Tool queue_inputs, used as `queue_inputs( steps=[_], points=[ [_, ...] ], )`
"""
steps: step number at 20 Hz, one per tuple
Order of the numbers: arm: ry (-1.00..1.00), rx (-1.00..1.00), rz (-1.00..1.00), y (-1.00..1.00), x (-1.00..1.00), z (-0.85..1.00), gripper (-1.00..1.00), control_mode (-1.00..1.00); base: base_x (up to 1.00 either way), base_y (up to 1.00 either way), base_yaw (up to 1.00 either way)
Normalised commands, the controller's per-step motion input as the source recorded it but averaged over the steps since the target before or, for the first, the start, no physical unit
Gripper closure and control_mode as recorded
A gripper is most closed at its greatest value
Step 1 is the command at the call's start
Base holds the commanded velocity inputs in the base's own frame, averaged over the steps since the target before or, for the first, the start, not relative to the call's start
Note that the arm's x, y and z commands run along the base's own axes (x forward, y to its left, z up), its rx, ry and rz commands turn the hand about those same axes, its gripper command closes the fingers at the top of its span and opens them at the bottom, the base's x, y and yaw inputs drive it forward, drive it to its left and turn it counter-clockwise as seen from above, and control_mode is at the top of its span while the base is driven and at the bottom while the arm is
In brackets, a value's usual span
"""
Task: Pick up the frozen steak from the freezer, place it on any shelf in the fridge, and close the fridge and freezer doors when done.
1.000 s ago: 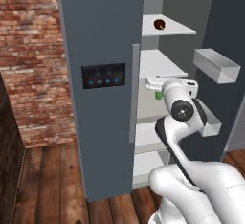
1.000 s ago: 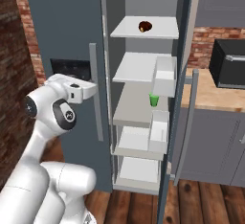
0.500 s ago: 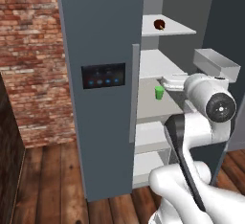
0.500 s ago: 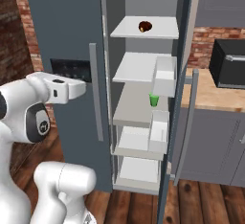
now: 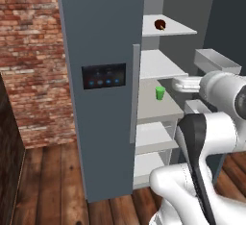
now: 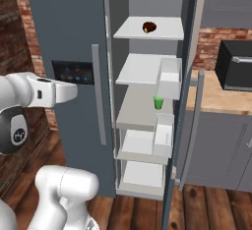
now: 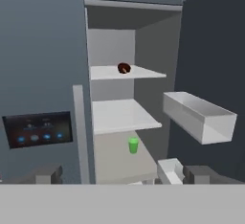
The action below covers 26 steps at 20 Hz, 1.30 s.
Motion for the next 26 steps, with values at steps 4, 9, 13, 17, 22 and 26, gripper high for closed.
queue_inputs(
  steps=[4, 9, 13, 17, 22, 26],
  points=[
    [0.00, 0.00, 0.00, -0.26, -0.41, 0.00, -1.00, -1.00, 0.00, 0.00, 0.00],
    [0.01, 0.00, 0.02, -0.34, -0.52, 0.00, -1.00, -1.00, 0.00, 0.00, 0.00],
    [0.01, 0.01, 0.03, -0.27, -0.24, 0.00, -1.00, -1.00, 0.00, 0.00, 0.00],
    [0.05, 0.02, 0.06, -0.37, -0.39, 0.01, -1.00, -1.00, 0.00, 0.00, 0.00],
    [0.07, 0.02, 0.08, -0.44, -0.39, 0.01, -1.00, -1.00, 0.00, 0.00, 0.00],
    [0.14, 0.03, 0.09, -0.48, -0.22, 0.02, -1.00, -1.00, 0.00, 0.00, 0.00]
  ],
)
